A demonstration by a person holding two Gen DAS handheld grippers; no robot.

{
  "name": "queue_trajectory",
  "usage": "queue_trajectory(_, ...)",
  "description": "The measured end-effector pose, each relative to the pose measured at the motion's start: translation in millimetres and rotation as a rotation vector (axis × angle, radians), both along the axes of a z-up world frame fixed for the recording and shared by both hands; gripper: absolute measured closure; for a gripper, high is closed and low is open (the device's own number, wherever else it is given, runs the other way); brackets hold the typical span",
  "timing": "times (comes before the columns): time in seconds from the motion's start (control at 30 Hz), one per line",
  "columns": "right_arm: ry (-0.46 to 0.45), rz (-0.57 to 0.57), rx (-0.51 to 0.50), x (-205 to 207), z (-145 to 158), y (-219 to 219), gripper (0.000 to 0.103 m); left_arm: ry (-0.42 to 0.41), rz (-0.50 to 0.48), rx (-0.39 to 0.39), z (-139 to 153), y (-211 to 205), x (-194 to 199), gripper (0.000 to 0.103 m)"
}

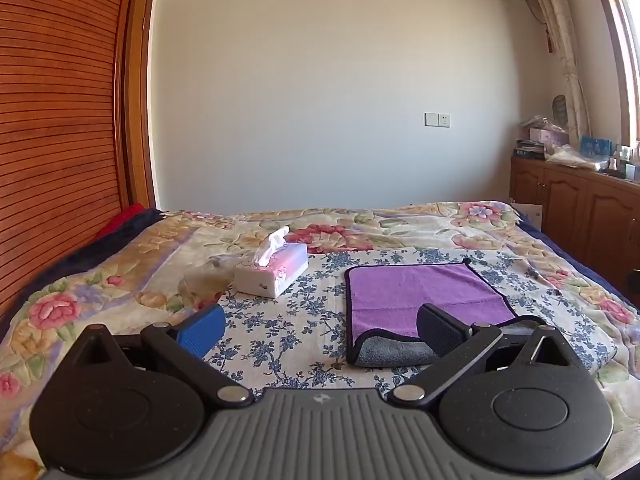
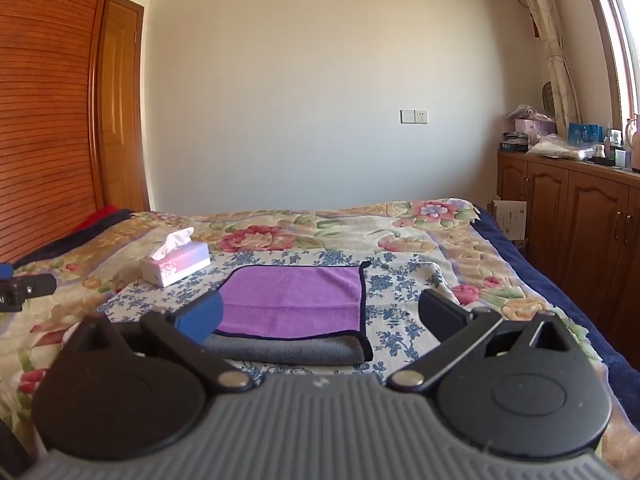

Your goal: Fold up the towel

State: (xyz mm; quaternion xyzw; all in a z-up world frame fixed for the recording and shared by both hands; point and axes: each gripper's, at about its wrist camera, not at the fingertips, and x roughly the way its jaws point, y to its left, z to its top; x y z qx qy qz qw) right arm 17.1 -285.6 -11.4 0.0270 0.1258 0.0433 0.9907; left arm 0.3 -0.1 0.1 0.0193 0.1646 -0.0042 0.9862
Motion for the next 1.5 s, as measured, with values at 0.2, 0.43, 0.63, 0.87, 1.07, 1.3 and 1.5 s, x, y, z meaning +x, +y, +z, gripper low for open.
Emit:
queue_trajectory(0.2, -0.001, -0.001, 0.0, -0.3, -0.3, 0.2, 0.0, -0.003, -0.001, -0.002, 0.3, -0.1, 1.7, 0.0)
queue_trajectory(0.43, 0.005, -0.001, -0.008, 0.8, -0.5, 1.4, 0.0, -0.013, 0.001, 0.003, 0.0, -0.2, -0.7, 0.0)
queue_trajectory(0.63, 0.006, -0.001, -0.008, 0.0, -0.7, -0.4, 0.0, -0.013, 0.001, 0.003, 0.0, -0.2, -0.7, 0.0)
queue_trajectory(0.87, 0.008, -0.001, -0.007, 0.3, -1.2, -0.8, 0.0, -0.014, 0.001, 0.002, 0.0, -0.2, -0.8, 0.0)
queue_trajectory(1.07, 0.009, -0.001, -0.006, 0.4, -1.2, -1.0, 0.0, -0.014, 0.001, 0.003, 0.0, -0.2, -0.8, 0.0)
queue_trajectory(1.3, 0.009, -0.001, -0.006, 0.2, -1.1, -1.3, 0.0, -0.014, 0.002, 0.003, -0.1, -0.3, -0.8, 0.0)
queue_trajectory(1.5, 0.01, -0.001, -0.006, 0.9, -0.9, -0.7, 0.0, -0.014, 0.002, 0.003, 0.1, -0.2, -0.9, 0.0)
